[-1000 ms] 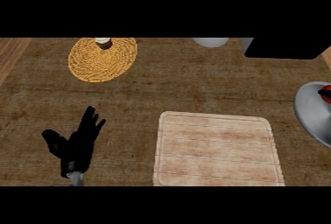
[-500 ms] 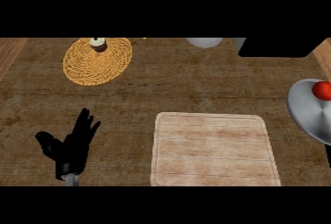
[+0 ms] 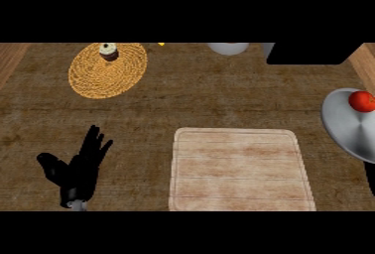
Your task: Pick the tomato from the cutting board and place it in the pan
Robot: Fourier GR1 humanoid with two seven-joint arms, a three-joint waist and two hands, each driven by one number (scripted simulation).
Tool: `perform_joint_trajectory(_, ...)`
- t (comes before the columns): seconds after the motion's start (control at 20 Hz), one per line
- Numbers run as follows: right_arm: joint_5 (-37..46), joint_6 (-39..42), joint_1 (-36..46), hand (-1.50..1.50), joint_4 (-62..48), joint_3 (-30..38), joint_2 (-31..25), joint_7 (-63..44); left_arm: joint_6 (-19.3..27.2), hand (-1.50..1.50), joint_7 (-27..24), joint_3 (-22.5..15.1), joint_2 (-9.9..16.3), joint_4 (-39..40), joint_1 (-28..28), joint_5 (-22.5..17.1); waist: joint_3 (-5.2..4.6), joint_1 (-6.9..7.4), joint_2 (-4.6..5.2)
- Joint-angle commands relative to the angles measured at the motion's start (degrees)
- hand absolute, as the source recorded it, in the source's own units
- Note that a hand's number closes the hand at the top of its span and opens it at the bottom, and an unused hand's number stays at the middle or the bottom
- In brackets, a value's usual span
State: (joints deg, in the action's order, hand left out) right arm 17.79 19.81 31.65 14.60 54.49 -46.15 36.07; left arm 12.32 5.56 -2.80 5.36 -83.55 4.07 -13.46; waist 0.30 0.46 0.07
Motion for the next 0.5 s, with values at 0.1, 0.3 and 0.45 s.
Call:
perform_joint_trajectory(0.1, -4.54, 6.21, -6.26, -1.5, 5.7, -2.19, 0.49, 1.18, 1.1, 0.0, 0.07, -0.49, -1.52, 0.35, 1.35, 1.29, -0.34, -0.65, -0.22)
perform_joint_trajectory(0.3, -6.64, 4.93, -12.19, -1.5, 10.01, -3.02, 3.85, 0.47, 1.45, 0.0, 0.3, -0.71, -1.57, 1.6, 0.42, 2.58, -0.41, -1.16, -0.35)
perform_joint_trajectory(0.45, -9.41, 6.42, -16.64, -1.5, 13.5, -3.29, 4.76, 1.27, -0.78, 0.0, 3.47, 1.42, 0.56, -1.67, 1.47, -0.06, -0.35, -0.84, -0.27)
